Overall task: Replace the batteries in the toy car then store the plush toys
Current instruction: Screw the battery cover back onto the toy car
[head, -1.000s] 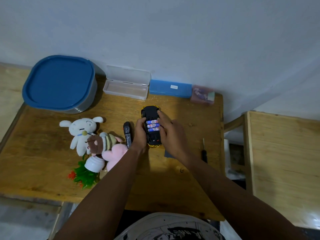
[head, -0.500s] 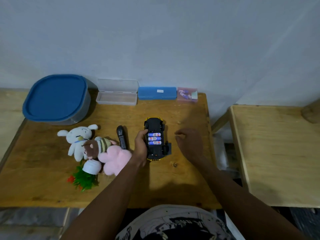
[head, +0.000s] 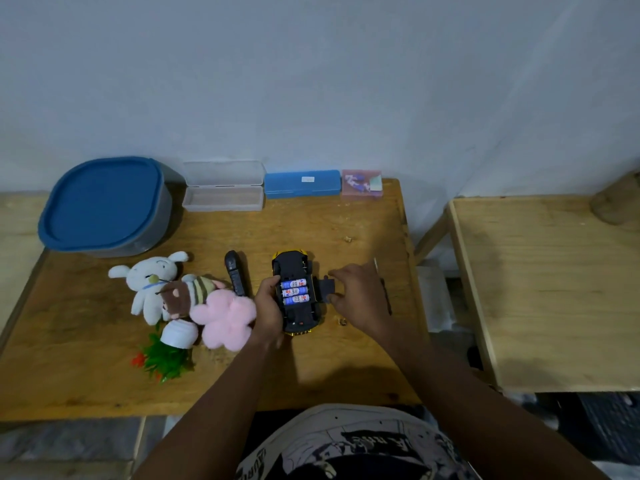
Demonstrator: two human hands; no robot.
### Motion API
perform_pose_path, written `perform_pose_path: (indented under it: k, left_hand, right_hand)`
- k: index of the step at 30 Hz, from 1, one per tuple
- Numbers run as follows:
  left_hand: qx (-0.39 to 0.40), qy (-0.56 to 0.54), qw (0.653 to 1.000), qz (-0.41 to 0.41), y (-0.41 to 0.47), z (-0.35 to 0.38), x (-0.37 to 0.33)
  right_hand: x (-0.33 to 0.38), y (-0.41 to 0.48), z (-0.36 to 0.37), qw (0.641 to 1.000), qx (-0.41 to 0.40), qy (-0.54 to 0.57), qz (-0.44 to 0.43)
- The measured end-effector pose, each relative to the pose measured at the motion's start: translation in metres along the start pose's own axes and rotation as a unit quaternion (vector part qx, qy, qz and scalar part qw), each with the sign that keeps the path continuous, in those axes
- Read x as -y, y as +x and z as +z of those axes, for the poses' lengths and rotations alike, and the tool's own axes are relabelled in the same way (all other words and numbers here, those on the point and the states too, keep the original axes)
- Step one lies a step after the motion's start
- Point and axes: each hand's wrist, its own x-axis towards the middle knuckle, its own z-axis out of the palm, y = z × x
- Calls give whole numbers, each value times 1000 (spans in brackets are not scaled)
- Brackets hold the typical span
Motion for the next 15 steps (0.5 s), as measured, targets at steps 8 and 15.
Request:
perform_pose_path:
  k: [8,15]
  left_hand:
    - [-16,12,1000,-7,0,-4,-1]
    - [-14,18,1000,-22,2,-9,1]
  right_hand:
    - [2,2,8,998,32,-50,-28]
    - [2,3,11,999,28,-30,-17]
